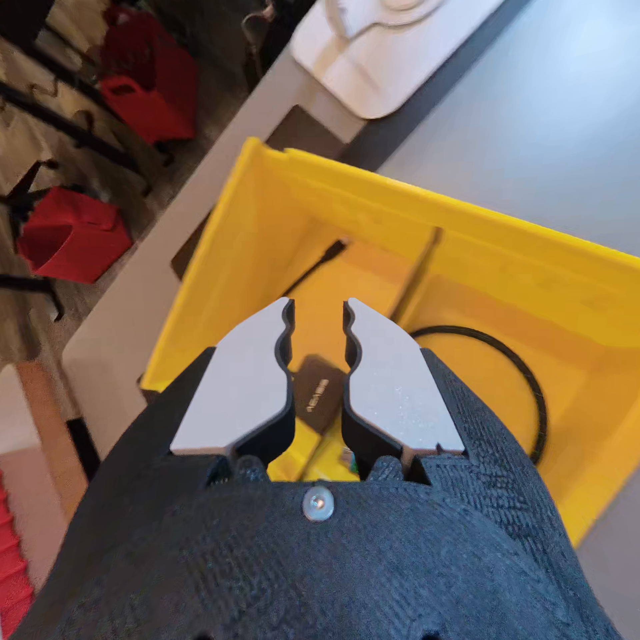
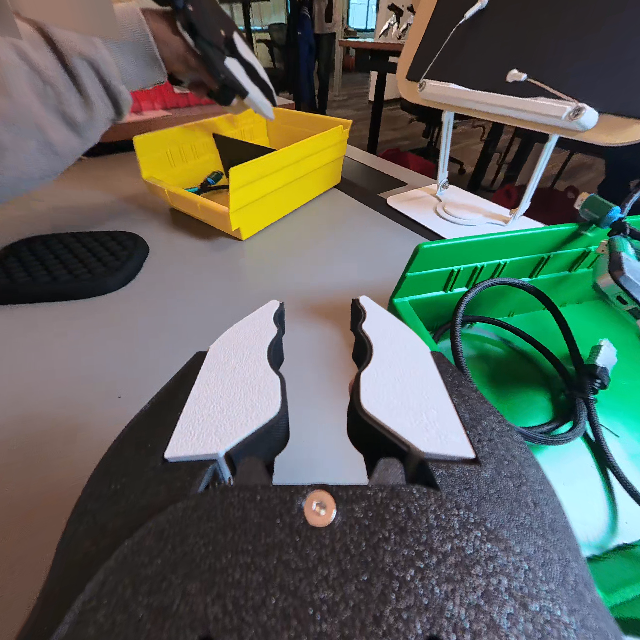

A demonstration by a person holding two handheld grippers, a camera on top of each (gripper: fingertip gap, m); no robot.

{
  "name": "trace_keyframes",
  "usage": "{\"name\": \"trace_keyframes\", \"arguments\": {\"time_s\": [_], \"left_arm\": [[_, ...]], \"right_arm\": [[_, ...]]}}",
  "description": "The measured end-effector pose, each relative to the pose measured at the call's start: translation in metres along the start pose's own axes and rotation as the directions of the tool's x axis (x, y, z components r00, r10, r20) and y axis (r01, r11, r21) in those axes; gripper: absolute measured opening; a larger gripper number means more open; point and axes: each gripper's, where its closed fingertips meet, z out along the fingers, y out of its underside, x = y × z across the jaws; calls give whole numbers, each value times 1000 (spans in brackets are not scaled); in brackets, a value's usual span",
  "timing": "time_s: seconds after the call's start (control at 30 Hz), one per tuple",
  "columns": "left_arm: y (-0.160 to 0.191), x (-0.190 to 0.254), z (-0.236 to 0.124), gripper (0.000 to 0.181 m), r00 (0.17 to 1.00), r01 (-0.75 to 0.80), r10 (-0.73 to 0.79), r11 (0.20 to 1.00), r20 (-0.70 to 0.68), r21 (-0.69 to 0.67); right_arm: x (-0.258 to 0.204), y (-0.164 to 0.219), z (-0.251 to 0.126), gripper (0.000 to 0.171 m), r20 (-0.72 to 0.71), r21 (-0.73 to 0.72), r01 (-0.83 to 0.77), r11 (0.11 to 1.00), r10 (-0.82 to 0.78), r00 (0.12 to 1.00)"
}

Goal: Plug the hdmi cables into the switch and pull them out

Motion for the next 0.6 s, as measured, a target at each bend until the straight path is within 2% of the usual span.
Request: {"name": "trace_keyframes", "arguments": {"time_s": [0.03, 0.2, 0.37, 0.53, 0.6], "left_arm": [[1, -16, 4, 30, 1000, 22, -22, 999, 14, -33], [39, -53, 41, 50, 996, 77, -84, 948, -8, -310], [86, -40, 73, 66, 978, 107, -186, 836, -93, -539], [107, -26, 95, 75, 947, 130, -283, 770, -152, -625], [103, -26, 101, 75, 927, 169, -338, 767, -165, -619]], "right_arm": [[0, 1, 1, 37, 13, 6, -22, 1000, 22, 1000], [-5, 7, -3, 37, 25, 7, 1, 1000, -1, 1000], [0, 10, -7, 37, 24, 16, -5, 1000, 5, 1000], [5, 16, -3, 36, 56, 11, -78, 997, 78, 995], [6, 20, -2, 36, 61, 0, -94, 996, 94, 994]]}}
